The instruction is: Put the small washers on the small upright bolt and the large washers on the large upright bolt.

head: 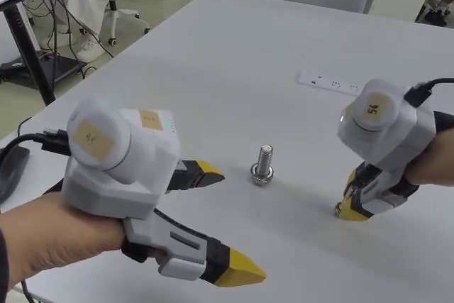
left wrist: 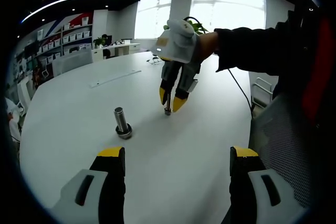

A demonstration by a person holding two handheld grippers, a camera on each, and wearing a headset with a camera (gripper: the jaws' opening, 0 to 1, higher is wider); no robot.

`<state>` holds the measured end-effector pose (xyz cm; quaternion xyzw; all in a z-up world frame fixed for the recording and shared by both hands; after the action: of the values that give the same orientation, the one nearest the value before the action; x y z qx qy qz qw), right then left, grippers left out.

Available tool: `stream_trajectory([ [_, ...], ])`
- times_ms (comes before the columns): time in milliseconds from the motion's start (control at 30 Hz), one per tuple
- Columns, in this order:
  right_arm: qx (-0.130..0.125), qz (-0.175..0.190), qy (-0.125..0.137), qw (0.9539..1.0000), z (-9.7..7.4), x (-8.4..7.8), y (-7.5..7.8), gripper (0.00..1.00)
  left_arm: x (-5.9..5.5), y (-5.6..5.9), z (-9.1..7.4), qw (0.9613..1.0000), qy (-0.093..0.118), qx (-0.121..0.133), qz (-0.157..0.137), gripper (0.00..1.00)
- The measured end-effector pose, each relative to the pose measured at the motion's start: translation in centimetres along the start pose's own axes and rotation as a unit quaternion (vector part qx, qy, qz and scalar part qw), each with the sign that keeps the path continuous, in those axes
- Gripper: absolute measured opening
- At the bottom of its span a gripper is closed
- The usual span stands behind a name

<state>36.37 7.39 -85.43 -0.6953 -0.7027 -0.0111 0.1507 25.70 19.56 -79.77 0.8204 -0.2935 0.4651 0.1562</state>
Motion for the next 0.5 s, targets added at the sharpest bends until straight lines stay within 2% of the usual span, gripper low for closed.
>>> stream_trajectory([
  [100, 0.004, 0.005, 0.018, 0.9998, -0.03, 0.10, -0.34, 0.32, 0.01, 0.03, 0.01, 1.0000, 0.000, -0.001, 0.000, 0.82],
  [333, -0.003, 0.012, 0.042, 0.9990, -0.27, -0.35, -0.67, 0.41, -0.09, 0.02, 0.04, 1.0000, -0.002, -0.001, 0.000, 0.82],
  [500, -0.006, 0.019, 0.072, 0.9972, -0.44, -0.44, -1.18, 0.49, -0.15, 0.05, 0.06, 1.0000, -0.003, -0.001, -0.001, 0.82],
])
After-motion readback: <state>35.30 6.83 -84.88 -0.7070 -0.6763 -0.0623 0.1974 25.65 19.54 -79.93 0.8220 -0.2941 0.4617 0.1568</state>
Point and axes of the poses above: the centre of the closed fingertips' face, and the gripper's own axes: z roughly forward along the fingers, y roughly to its right, x roughly out of its top, the point moved 1 cm from there along -z, roughly backward along the fingers, and after that the axes turned 15 degrees about x, right-handed, at the moved point
